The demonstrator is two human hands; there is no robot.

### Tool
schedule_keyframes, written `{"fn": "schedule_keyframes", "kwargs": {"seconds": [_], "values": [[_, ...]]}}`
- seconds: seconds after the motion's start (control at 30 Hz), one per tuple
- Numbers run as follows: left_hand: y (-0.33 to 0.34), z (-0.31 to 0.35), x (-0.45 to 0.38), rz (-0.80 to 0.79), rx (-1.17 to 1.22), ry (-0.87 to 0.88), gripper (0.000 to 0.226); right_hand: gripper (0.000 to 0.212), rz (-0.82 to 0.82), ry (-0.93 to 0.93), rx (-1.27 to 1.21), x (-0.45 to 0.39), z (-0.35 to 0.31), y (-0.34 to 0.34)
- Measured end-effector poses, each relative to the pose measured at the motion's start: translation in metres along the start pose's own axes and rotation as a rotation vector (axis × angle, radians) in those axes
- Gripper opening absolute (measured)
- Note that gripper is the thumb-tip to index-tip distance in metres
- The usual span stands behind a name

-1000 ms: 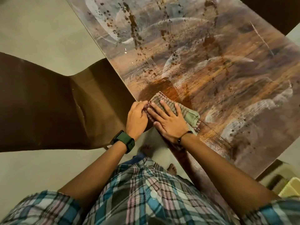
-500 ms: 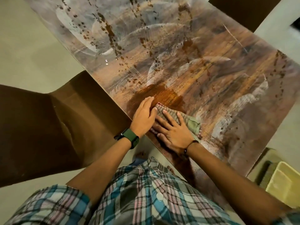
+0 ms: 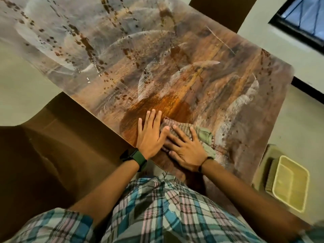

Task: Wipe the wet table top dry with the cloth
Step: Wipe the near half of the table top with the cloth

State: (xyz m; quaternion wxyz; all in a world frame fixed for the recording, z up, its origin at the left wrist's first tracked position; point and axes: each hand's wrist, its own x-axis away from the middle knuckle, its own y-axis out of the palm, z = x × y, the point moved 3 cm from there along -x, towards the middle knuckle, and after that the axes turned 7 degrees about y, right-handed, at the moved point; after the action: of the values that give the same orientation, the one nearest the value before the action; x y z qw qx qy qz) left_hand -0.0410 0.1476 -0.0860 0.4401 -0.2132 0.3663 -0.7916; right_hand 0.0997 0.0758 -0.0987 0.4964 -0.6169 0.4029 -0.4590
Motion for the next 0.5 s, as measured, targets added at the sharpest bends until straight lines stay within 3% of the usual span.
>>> {"fn": "schedule_keyframes", "kwargs": {"seconds": [0.07, 0.13, 0.17, 0.23, 0.3, 0.4, 0.5], "values": [[0.005, 0.002, -0.006, -0.052, -0.057, 0.008, 0.074, 0.049, 0.055, 0.202, -0.047, -0.031, 0.027, -0.011], [0.008, 0.002, -0.008, -0.059, -0.136, 0.013, 0.075, 0.048, -0.042, 0.481, -0.154, -0.055, 0.045, -0.024], [0.009, 0.002, -0.008, -0.051, -0.168, 0.019, 0.077, 0.049, -0.088, 0.536, -0.188, -0.061, 0.044, -0.026], [0.010, 0.002, -0.008, -0.052, -0.165, 0.044, 0.080, 0.052, -0.046, 0.452, -0.161, -0.046, 0.021, -0.029], [0.010, 0.001, -0.012, -0.030, -0.122, 0.068, 0.084, 0.058, 0.016, 0.229, -0.038, -0.006, -0.009, -0.015], [0.010, -0.002, -0.023, -0.026, -0.134, 0.105, 0.085, 0.049, -0.046, 0.051, 0.020, 0.045, -0.007, 0.002], [0.011, 0.000, -0.028, -0.066, -0.197, 0.133, 0.079, 0.054, -0.014, 0.154, 0.020, 0.015, 0.042, -0.014]]}}
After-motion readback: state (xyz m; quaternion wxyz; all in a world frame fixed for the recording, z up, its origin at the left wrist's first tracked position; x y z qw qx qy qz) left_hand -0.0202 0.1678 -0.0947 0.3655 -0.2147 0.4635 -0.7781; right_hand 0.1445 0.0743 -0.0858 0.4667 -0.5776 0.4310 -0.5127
